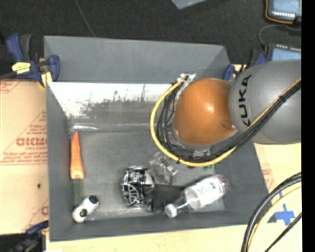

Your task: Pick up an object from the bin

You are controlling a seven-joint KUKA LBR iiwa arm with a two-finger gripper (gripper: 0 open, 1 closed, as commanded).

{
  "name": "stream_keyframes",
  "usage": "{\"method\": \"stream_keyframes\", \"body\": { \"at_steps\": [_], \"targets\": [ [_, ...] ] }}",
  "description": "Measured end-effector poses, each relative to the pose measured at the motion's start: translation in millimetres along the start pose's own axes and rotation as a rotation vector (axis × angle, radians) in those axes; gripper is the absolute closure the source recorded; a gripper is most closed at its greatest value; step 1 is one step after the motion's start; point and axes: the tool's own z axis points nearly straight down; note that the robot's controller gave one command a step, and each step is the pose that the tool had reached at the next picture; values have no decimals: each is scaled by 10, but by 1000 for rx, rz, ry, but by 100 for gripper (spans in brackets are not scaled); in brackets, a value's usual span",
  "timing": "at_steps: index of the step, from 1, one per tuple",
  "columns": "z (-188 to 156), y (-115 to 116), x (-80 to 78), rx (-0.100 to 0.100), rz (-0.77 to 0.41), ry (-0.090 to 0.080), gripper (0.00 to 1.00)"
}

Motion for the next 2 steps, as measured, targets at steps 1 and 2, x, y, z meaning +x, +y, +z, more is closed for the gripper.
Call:
{"method": "stream_keyframes", "body": {
  "at_steps": [1,2],
  "targets": [
    [-27,56,186,-2,-136,0,100],
    [34,107,228,-1,-258,5,100]
  ]
}}
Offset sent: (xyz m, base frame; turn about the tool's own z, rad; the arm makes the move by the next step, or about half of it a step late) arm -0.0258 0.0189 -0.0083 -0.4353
